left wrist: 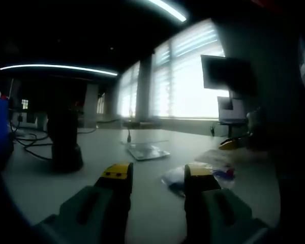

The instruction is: Clip sheet goods on table flip sheet goods clip sheet goods scan sheet goods put sheet goods back to table

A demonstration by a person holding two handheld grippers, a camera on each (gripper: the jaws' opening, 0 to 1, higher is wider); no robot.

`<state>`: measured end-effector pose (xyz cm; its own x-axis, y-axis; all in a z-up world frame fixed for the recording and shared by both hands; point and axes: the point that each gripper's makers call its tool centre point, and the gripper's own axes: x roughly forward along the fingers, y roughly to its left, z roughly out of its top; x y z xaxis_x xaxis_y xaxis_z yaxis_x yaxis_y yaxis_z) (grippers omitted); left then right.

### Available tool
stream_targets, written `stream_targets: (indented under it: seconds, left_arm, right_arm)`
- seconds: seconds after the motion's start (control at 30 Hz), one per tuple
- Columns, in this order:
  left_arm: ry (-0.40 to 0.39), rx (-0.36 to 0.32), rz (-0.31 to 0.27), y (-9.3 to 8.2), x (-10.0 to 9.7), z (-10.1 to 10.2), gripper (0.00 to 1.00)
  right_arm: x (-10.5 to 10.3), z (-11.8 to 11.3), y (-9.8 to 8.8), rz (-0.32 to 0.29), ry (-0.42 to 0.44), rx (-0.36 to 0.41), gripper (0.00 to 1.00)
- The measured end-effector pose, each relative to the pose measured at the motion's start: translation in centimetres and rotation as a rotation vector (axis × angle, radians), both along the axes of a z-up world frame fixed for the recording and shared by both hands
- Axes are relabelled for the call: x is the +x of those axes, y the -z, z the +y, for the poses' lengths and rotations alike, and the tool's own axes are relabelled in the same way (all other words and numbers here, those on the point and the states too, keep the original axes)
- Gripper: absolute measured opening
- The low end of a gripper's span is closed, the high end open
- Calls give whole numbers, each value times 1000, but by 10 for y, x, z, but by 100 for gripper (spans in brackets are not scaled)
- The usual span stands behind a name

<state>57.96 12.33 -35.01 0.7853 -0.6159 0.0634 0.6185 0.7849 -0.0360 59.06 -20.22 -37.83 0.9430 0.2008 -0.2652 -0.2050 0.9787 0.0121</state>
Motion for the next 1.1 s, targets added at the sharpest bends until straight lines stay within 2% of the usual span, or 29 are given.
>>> stream_targets:
  seconds: [0.17,0.47,0.63,0.97,1.1]
  left_arm:
    - [-1,0,0,0,0,0,33]
    - [3,3,0,0,-1,-1,33]
    - [0,7,-2,1,-1,0,33]
    - [-6,15,-3,1,0,0,33]
    - [-4,18,-4,1,0,0,33]
  right_arm:
    - [2,-15,-6,-23,13,-39,40]
    - [12,-41,1,25,-19,-138,37]
    - [24,-58,10,66,-36,-117,30]
    - [35,-57,5,76,-75,-148,31]
    - [39,-56,8,98,-106,-186,30]
